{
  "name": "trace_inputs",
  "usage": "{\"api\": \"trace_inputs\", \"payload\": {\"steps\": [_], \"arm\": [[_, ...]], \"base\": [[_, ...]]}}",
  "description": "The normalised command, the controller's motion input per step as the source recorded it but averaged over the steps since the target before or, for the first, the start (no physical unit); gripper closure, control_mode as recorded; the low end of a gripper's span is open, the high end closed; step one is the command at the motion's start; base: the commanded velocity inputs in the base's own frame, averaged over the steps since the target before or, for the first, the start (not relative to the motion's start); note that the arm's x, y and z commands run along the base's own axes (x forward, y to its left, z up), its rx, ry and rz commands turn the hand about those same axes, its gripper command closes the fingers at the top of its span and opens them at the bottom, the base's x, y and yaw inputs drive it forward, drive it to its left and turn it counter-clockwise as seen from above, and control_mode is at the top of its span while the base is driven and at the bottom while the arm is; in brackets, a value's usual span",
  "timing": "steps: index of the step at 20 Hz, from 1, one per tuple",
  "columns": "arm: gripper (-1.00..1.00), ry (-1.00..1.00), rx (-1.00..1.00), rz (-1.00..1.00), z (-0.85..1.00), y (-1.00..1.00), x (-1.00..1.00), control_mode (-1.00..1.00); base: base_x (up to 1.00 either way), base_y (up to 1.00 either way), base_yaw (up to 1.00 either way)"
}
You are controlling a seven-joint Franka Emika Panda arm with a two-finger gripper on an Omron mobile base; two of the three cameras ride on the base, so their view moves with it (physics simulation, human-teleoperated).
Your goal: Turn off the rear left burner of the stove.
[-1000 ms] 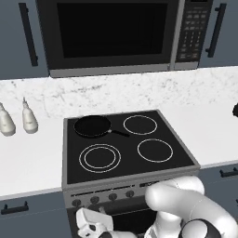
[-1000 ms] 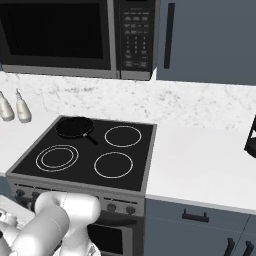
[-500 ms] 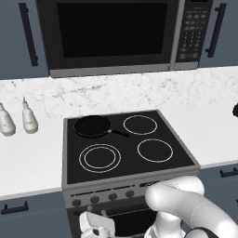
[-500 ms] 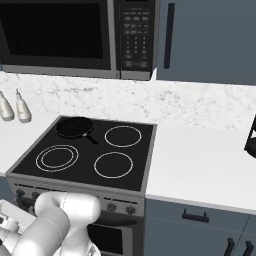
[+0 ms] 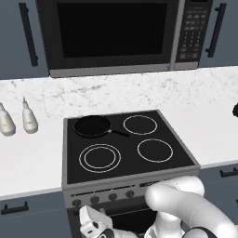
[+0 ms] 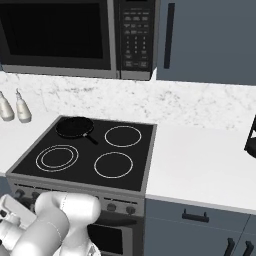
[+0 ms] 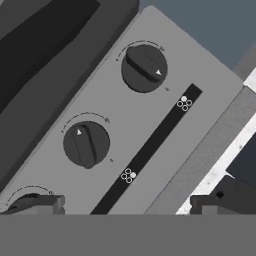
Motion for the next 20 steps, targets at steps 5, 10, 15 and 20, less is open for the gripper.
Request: {"api": "trace_inputs", "payload": {"steps": [5, 10, 15, 20], "arm": [[-1.0, 0.16, 0.07, 0.0, -0.01, 0.0, 0.24, -1.0], [-1.0, 0.01, 0.0, 0.0, -0.02, 0.0, 0.06, -1.0], [-1.0, 0.0, 0.0, 0.0, -0.06, -0.08, 0.05, -1.0], [-1.0, 0.0, 0.0, 0.0, -0.15, 0.0, 0.06, -1.0]], "base": [[0.0, 0.0, 0.0], [0.0, 0.0, 0.0], [0.0, 0.0, 0.0], [0.0, 0.0, 0.0]]}}
